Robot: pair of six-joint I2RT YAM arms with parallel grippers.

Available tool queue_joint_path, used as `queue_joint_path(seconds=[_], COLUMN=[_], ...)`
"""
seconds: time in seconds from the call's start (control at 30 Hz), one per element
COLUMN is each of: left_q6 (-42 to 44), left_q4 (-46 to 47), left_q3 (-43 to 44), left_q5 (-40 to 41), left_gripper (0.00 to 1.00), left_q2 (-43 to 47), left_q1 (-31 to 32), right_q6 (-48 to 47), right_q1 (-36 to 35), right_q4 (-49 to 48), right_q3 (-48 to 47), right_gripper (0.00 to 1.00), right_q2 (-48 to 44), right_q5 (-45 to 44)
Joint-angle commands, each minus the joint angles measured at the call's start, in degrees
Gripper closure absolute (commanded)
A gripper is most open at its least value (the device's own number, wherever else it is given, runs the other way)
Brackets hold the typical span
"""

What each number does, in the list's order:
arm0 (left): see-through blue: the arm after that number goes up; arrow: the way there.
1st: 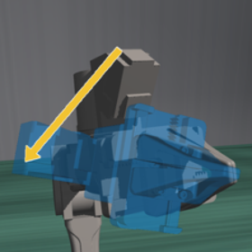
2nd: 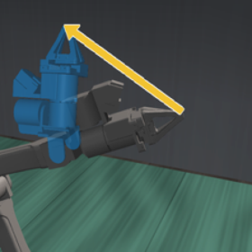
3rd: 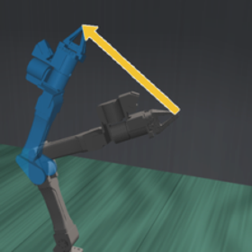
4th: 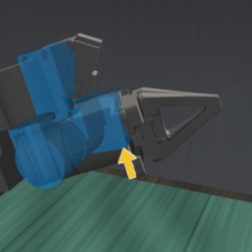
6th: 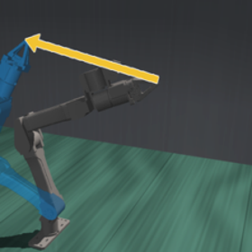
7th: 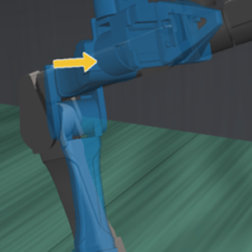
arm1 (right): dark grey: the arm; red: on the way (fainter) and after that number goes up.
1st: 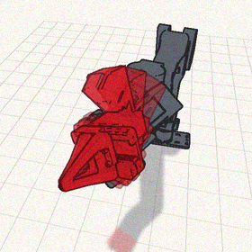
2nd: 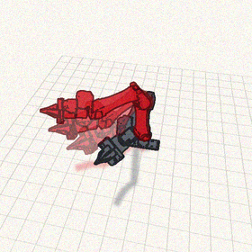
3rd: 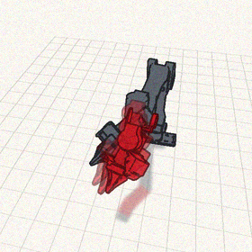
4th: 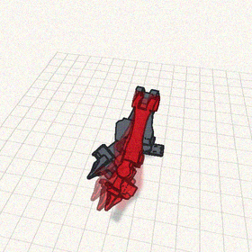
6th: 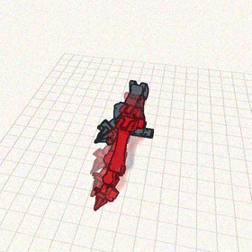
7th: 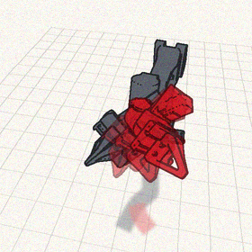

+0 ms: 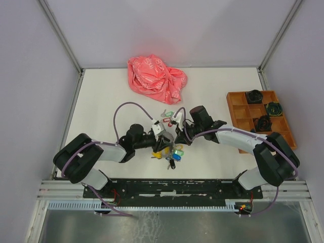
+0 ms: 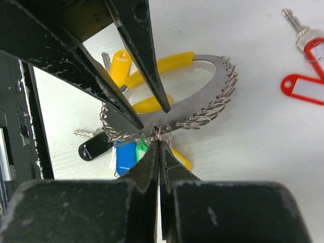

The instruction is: Put the keys on the keyring

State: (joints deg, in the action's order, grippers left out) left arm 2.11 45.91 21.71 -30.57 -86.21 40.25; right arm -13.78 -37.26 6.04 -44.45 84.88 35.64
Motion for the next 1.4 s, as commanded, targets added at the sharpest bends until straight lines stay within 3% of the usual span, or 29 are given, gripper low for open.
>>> queue_joint_path(seconds=[0.0,0.47,0.87,1.37], left_q6=[6.9,12.5,9.7,6.7], left_q4=[9.8,12.6,11.3,12.6], left_q3=[-2.0,-3.7,-2.1,-1.6], left_q5=[-5.7,-7.7,-10.2,-7.4], left_gripper=[0.66,0.71,0.77,0.76], left_q2=[0.8,0.4,-2.2,-1.9], left_q1=[-0.2,-0.1,0.0,0.0], right_q6=[-9.0,-14.1,-14.1,-14.0], right_q1=[-0.5,-1.9,-2.1,-3.1], right_q4=[3.1,4.4,3.0,2.3], right_q3=[-3.6,-3.4,-2.5,-2.3], right_gripper=[0.99,0.99,0.99,0.99], right_q2=[-2.9,-3.9,-5.2,-4.6], right_q5=[2.2,2.4,2.3,3.6])
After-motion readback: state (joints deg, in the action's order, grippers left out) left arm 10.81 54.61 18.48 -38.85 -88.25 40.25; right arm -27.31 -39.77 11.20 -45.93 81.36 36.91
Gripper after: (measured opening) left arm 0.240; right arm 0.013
